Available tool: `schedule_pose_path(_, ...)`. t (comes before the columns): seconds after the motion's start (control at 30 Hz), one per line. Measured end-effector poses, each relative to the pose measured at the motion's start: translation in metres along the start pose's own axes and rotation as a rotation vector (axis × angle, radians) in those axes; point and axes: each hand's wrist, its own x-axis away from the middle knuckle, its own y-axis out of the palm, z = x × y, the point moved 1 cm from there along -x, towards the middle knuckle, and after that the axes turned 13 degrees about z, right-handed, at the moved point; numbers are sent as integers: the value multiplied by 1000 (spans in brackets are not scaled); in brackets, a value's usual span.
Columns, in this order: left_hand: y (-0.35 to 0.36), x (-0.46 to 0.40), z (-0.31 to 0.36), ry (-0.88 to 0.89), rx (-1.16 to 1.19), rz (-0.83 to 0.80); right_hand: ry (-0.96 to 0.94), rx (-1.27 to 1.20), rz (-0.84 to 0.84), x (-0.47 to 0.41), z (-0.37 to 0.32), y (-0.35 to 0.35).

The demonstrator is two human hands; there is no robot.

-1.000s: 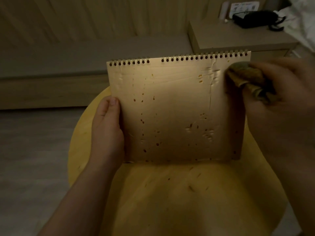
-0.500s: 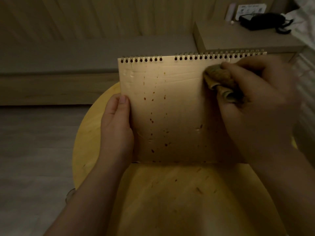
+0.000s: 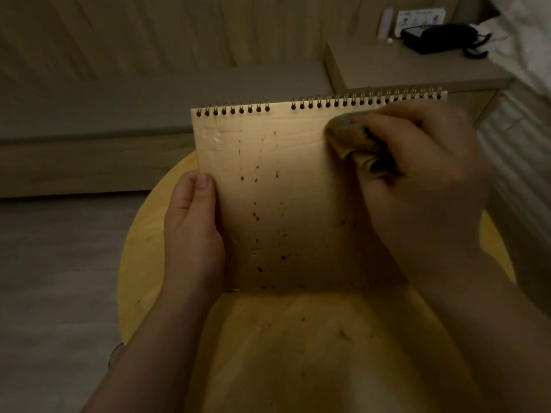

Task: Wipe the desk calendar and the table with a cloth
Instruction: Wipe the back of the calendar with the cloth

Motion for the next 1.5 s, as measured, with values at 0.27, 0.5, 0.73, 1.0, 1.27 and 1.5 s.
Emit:
schedule_pose_path(0.27, -1, 0, -1, 12, -13, -1, 147, 54, 38, 1, 49, -24)
schedule_pose_path(0.5, -4, 0, -4, 9, -19, 8, 105, 75, 40, 8, 35, -22)
schedule_pose_path(0.73, -3, 0, -2, -3, -8, 5, 86, 55, -24, 10, -4, -7)
schedule_pose_path(1.0, -4, 0, -2, 21, 13, -20, 104, -32, -63, 6, -56, 15)
schedule_pose_path(1.27, -3, 3, -1, -31, 160, -72, 61, -124, -105, 4, -121, 46)
schedule_pose_path(1.5, -6, 3, -3, 16, 83, -51, 33, -68, -72, -2, -105, 35)
